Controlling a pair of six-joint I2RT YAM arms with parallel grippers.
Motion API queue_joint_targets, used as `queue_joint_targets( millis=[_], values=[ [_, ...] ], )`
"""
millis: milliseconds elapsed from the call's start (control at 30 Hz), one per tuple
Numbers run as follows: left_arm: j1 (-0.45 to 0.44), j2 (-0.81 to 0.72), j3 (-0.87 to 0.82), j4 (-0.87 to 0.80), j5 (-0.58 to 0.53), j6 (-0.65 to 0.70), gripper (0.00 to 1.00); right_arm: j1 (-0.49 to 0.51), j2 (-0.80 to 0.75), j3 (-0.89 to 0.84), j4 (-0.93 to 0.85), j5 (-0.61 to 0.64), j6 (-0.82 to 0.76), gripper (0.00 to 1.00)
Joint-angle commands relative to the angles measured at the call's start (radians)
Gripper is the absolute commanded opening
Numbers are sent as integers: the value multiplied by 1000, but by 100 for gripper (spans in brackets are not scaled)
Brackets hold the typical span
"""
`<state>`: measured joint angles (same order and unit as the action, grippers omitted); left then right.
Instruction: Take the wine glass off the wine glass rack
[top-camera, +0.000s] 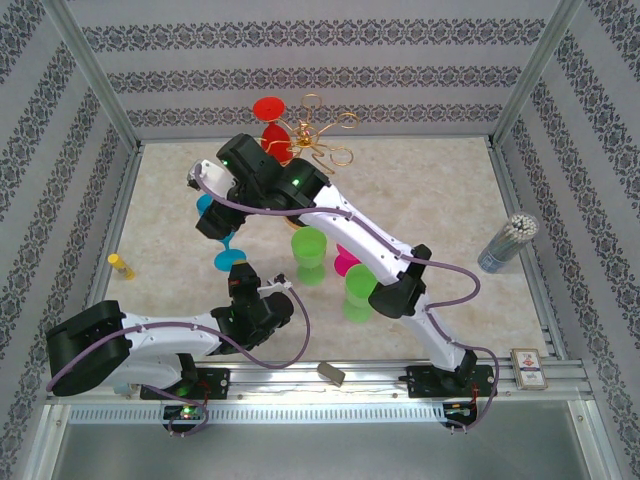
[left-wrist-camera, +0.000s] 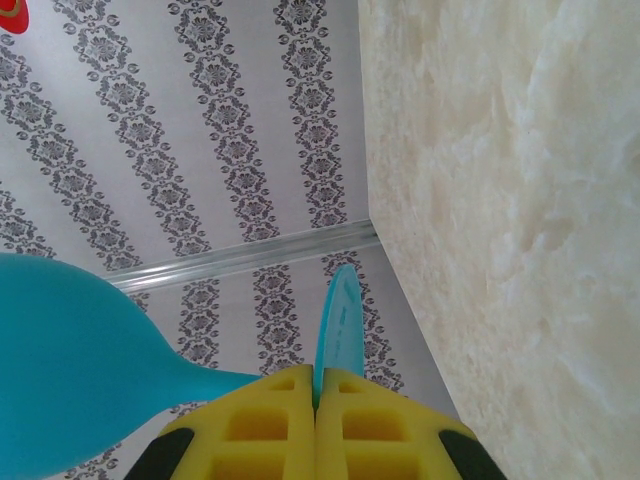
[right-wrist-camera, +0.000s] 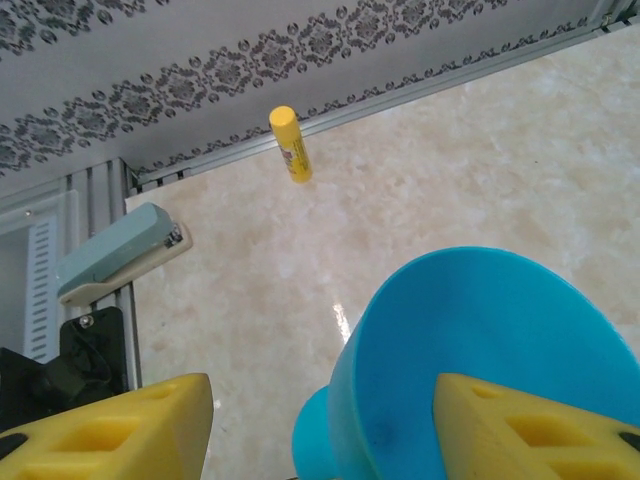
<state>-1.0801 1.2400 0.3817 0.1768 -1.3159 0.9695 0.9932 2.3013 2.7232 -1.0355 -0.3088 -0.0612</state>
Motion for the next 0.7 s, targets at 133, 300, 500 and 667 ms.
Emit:
queue_joint_targets(
  millis=[133, 300, 500, 667],
  values=[
    [-12, 11, -20, 82, -39, 44, 0, 13, 23, 30, -19, 33, -56, 54],
    [-12, 10, -20, 84, -39, 45, 0, 17, 20, 22, -59, 30, -94, 49],
    [-10, 6, -21, 85, -37, 46, 0, 28, 11, 13, -83, 76, -141, 47],
    [-11, 7, -21, 85, -34, 45, 0, 32, 4, 9, -94, 70, -158, 33]
  ],
)
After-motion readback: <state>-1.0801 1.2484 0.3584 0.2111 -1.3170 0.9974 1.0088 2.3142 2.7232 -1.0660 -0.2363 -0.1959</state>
